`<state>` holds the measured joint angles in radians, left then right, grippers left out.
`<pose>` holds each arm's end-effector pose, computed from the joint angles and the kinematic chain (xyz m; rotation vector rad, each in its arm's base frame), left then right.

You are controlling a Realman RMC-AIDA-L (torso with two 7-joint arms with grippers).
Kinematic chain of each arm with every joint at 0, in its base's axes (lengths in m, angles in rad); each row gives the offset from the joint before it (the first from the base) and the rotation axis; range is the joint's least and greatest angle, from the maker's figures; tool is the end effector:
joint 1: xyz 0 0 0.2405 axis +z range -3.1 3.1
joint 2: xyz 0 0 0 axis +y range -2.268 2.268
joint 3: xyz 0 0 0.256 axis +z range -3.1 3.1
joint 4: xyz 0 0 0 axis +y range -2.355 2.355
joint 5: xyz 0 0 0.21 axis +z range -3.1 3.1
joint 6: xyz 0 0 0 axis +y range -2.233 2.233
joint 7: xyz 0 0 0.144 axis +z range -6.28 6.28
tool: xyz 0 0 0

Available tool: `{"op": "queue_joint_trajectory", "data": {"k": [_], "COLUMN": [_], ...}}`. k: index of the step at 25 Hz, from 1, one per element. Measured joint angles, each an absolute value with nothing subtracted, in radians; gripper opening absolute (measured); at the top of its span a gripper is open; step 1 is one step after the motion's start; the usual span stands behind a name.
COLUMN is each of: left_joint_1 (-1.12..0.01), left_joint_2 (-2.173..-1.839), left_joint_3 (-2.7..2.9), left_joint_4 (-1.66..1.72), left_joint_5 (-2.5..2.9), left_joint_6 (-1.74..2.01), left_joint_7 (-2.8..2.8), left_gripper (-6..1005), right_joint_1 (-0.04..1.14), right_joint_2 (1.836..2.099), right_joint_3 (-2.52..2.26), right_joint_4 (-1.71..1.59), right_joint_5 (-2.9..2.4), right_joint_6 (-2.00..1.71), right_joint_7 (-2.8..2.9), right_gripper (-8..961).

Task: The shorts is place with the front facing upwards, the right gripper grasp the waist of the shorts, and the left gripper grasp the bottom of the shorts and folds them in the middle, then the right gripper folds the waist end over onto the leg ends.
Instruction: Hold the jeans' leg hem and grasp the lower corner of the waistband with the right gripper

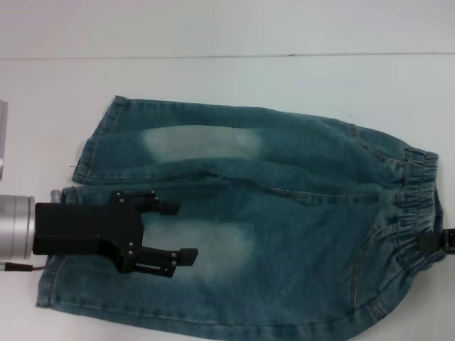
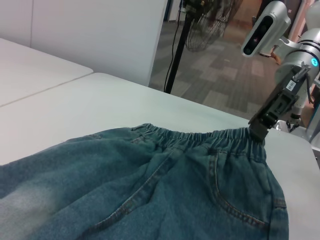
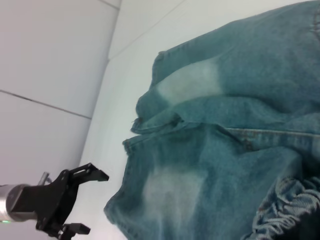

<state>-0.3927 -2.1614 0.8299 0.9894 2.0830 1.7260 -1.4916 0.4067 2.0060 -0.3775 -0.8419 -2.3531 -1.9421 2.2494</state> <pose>-0.2489 0.2884 -0.0014 -2.9257 -0.5346 -0.5495 0.3226 0.2572 0.0728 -2.3474 1.9620 0.6132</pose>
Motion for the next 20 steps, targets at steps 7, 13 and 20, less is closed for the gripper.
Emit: {"op": "queue_joint_trajectory", "data": {"k": [7,13,20], "left_joint_1": [-0.393,-0.393,-0.393], "left_joint_2": [-2.161,-2.161,-2.161], "left_joint_3": [0.83,0.831,0.836], "left_joint_4": [0.989,0.989,0.989], "left_joint_5": [2.082,2.081,2.078], "left_joint_6": [1.726,1.723,1.722], "left_joint_7": [-1.491,-1.491,-1.491], "left_gripper": [932,932,933], "right_joint_1": [0.408,0.404,0.397], "right_joint_2": [2.006,2.01,2.01], "right_joint_3": [-0.372,-0.368,-0.346], "right_joint_4": [-0.822,-0.82,-0.809], "right_joint_5": [-2.333,-2.328,-2.327], "right_joint_6": [-1.943,-1.946,-1.94], "right_joint_7": [2.231,2.218,2.23], "right_gripper": [153,155,124]}}
